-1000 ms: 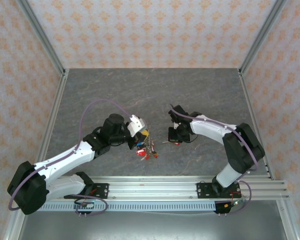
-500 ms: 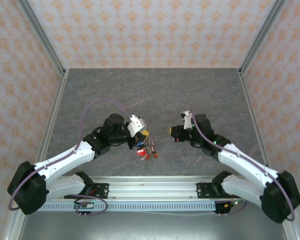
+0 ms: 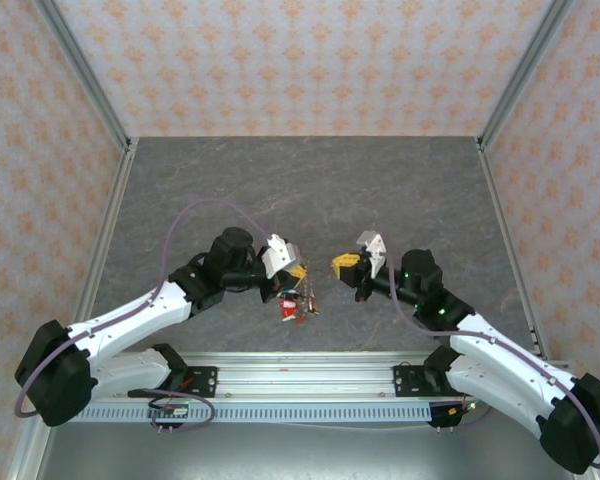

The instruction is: Put the keys on the keyring

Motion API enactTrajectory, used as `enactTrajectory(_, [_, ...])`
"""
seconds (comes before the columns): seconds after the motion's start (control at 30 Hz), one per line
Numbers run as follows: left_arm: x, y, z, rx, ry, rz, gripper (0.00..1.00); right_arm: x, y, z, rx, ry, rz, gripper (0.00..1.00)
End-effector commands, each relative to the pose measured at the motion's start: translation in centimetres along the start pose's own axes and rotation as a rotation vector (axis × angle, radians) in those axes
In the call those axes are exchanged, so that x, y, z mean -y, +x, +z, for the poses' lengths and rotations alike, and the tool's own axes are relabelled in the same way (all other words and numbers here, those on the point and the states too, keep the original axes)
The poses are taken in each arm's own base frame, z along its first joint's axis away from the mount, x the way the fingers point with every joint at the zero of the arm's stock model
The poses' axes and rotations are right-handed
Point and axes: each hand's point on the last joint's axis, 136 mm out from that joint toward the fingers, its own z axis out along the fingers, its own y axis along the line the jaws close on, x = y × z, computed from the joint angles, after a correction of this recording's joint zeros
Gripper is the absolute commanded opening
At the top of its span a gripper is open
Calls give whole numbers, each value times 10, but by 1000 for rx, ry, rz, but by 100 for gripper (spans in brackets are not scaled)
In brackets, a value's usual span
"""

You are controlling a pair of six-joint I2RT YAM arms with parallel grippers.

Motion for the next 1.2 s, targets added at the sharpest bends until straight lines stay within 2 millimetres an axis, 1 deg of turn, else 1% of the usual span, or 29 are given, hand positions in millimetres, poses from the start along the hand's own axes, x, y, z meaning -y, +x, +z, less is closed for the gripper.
enactTrajectory(0.0, [11, -30, -1, 72, 59, 82, 0, -9, -8, 1, 36, -44, -159, 0])
enactTrajectory(0.07, [12, -30, 0, 72, 62, 85, 0, -10, -8, 1, 36, -49, -181, 0])
enactTrajectory(0.2, [12, -29, 2, 70, 61, 86, 0, -19, -5, 2, 23, -103, -209, 0])
enactTrajectory(0.57, [10, -27, 5, 59, 57, 84, 0, -38, -4, 9, -3, -238, -152, 0])
enactTrajectory(0.8, [8, -27, 7, 55, 49, 80, 0, -45, -12, 14, 12, -283, -134, 0])
enactTrajectory(1.03, [5, -26, 7, 50, 38, 76, 0, -48, -12, 16, 7, -309, -118, 0])
enactTrajectory(1.17, [6, -27, 7, 53, 41, 78, 0, -44, -12, 19, 6, -281, -125, 0])
